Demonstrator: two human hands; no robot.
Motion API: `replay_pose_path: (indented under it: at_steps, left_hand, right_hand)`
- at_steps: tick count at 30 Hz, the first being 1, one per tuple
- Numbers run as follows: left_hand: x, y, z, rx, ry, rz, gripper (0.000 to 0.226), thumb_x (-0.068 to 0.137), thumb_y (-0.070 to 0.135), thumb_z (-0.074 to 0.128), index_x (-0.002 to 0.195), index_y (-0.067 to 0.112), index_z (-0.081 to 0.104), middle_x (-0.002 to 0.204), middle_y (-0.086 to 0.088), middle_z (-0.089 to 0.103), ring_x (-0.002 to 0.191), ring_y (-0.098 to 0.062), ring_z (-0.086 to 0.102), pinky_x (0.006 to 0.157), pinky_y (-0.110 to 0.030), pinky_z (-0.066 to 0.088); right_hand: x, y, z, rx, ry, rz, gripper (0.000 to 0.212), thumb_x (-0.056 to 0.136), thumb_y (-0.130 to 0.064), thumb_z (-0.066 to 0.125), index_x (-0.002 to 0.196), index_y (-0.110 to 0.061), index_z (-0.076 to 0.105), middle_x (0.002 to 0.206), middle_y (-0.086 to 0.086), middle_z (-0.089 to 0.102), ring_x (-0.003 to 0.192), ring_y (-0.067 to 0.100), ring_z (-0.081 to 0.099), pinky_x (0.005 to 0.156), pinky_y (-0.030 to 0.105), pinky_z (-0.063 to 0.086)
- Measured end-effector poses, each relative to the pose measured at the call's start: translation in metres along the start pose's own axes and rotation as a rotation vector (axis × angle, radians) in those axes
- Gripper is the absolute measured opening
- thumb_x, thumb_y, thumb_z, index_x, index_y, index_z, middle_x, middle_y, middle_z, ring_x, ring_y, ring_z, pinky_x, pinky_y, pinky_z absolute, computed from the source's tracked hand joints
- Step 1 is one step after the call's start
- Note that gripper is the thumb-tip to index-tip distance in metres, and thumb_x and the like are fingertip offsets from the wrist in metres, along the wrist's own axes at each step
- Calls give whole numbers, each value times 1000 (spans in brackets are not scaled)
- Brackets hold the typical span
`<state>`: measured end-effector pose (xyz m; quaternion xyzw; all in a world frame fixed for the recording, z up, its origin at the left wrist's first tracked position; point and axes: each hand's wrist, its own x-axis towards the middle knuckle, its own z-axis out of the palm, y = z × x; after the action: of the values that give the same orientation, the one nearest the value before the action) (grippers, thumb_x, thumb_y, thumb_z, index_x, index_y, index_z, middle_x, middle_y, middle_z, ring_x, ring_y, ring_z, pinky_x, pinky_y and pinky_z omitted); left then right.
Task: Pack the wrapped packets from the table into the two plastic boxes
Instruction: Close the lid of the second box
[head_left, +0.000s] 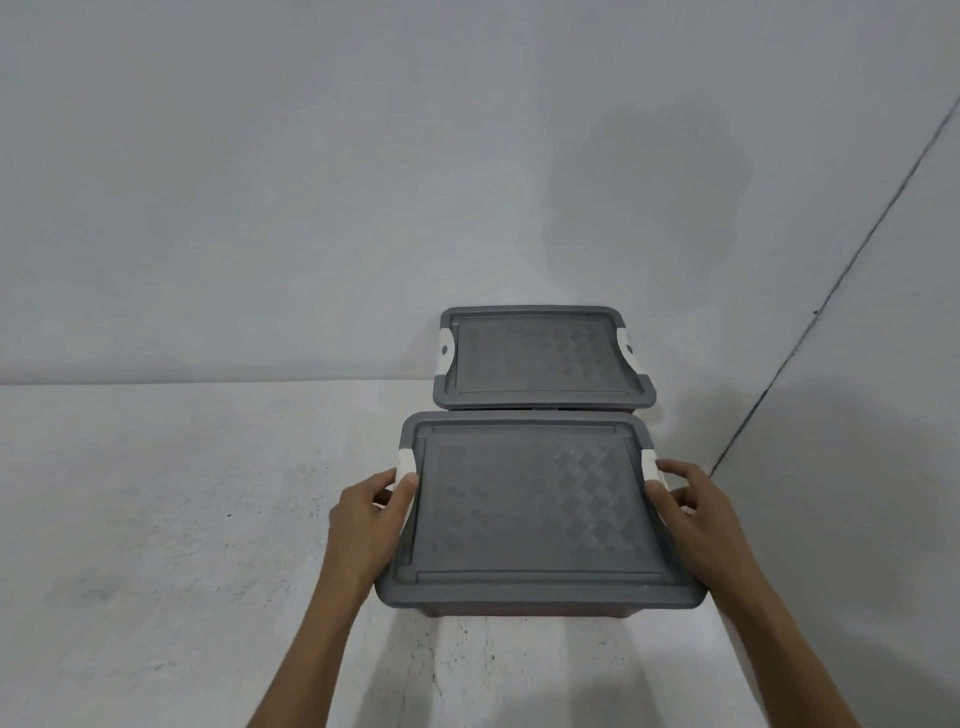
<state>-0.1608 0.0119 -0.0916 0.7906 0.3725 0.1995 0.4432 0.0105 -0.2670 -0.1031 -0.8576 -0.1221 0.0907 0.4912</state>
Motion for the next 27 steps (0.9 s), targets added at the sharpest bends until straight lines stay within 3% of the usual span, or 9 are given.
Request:
replay_pose_path:
  at_steps: [5,13,24,27]
  left_hand:
    - [8,4,8,22,-46,-10,40,93,42,54,121,15,66,102,-4,70,87,-17,64,80,-35,52]
    - [12,10,25,19,-113,-36,38,92,45,54,118,17,60,106,-1,64,91,-18,61,77,-31,52]
    - [11,7,26,-118,-133,-75,34,91,46,54,115,23,60,106,1,64,94,-18,62,87,-43,54]
    - [9,8,25,-160,-162,-116,34,91,49,52,113,24,60,104,2,65,92,-16,63,83,-41,55]
  right_hand:
    - [11,2,-14,-34,-30,-6,34,97,-32,55,129,-20,52,91,9,67,84,17,62,68,28,44]
    - [21,4,-31,-39,-14,-1,30,97,-29,57,125,-18,52,85,7,66,83,12,61,67,21,42]
    - [20,9,-26,-43,41,-13,32,96,-32,57,125,-19,55,84,5,66,81,15,63,67,21,44]
    - [18,5,-26,-81,50,-7,35,96,-33,58,127,-17,56,84,2,66,80,14,62,66,23,44]
